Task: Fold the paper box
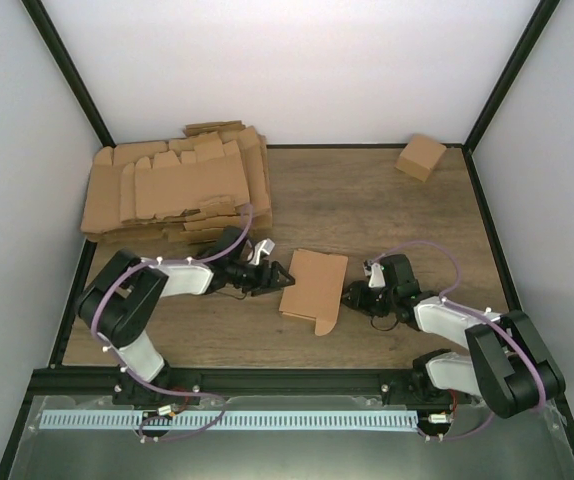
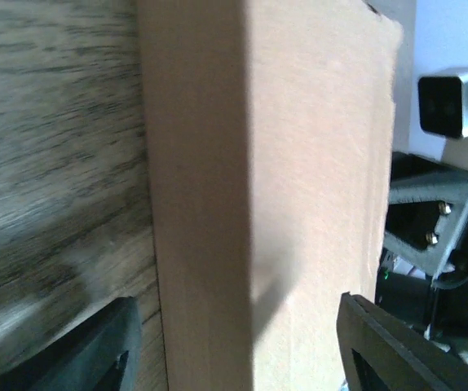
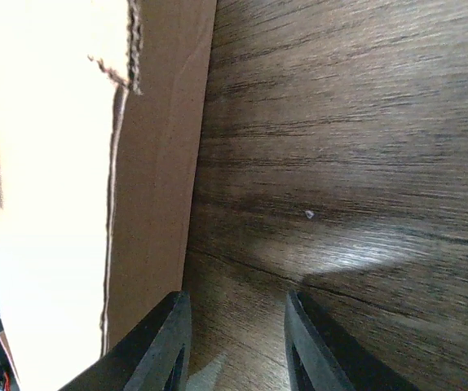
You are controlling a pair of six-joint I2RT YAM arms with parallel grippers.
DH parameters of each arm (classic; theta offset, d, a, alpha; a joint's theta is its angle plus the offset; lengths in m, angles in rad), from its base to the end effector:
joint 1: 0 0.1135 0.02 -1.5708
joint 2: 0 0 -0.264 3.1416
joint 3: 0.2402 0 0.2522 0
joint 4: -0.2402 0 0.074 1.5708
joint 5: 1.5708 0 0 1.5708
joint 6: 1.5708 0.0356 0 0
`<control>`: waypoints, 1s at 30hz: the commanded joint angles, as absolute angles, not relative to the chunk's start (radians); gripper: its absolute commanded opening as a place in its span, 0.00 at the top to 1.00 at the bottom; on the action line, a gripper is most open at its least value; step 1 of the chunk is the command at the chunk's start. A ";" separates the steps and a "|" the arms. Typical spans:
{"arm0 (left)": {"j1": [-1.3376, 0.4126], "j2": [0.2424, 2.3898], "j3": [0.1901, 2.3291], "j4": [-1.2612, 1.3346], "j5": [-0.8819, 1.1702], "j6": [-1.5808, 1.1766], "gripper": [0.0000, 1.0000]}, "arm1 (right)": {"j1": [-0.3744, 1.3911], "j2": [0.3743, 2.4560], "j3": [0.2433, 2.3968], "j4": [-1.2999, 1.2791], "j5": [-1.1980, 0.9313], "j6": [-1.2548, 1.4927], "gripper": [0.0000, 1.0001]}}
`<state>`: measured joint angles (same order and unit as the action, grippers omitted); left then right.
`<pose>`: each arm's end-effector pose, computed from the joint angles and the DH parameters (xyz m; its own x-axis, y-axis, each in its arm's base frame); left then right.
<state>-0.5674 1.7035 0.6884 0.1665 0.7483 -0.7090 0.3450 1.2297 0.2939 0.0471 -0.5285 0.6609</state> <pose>0.2411 -0.1824 0.1236 -0.9837 0.0611 -0.1693 0.1749 0.5482 -0.8179 0.1740 0.0816 0.1194 -0.9396 0.2256 -0.2574 -0.0183 0.7178 0.6960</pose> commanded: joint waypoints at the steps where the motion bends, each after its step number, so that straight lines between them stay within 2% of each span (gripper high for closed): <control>1: -0.569 1.629 0.705 0.129 0.747 -0.645 0.28 | 0.338 1.211 0.295 0.032 -0.510 0.634 0.66; 5: -0.571 1.594 0.710 0.083 0.729 -0.603 0.21 | 0.338 1.207 0.293 0.033 -0.509 0.634 0.65; 8: -0.575 1.588 0.711 0.072 0.731 -0.584 0.20 | 0.338 1.205 0.291 0.034 -0.513 0.634 0.65; 9: -0.578 1.589 0.715 0.065 0.728 -0.579 0.23 | 0.338 1.203 0.291 0.035 -0.513 0.634 0.65; 13: -0.584 1.615 0.740 0.033 0.715 -0.563 0.52 | 0.338 1.202 0.293 0.034 -0.514 0.634 0.65; 15: -0.584 1.630 0.744 0.035 0.717 -0.563 0.58 | 0.338 1.202 0.293 0.036 -0.516 0.634 0.65; 19: -0.588 1.646 0.747 0.035 0.714 -0.564 0.59 | 0.338 1.200 0.293 0.032 -0.516 0.632 0.65; 22: -0.593 1.653 0.748 0.034 0.714 -0.562 0.54 | 0.338 1.199 0.293 0.032 -0.515 0.630 0.65; 30: -0.609 1.669 0.753 0.037 0.704 -0.561 0.54 | 0.338 1.201 0.290 0.036 -0.519 0.629 0.65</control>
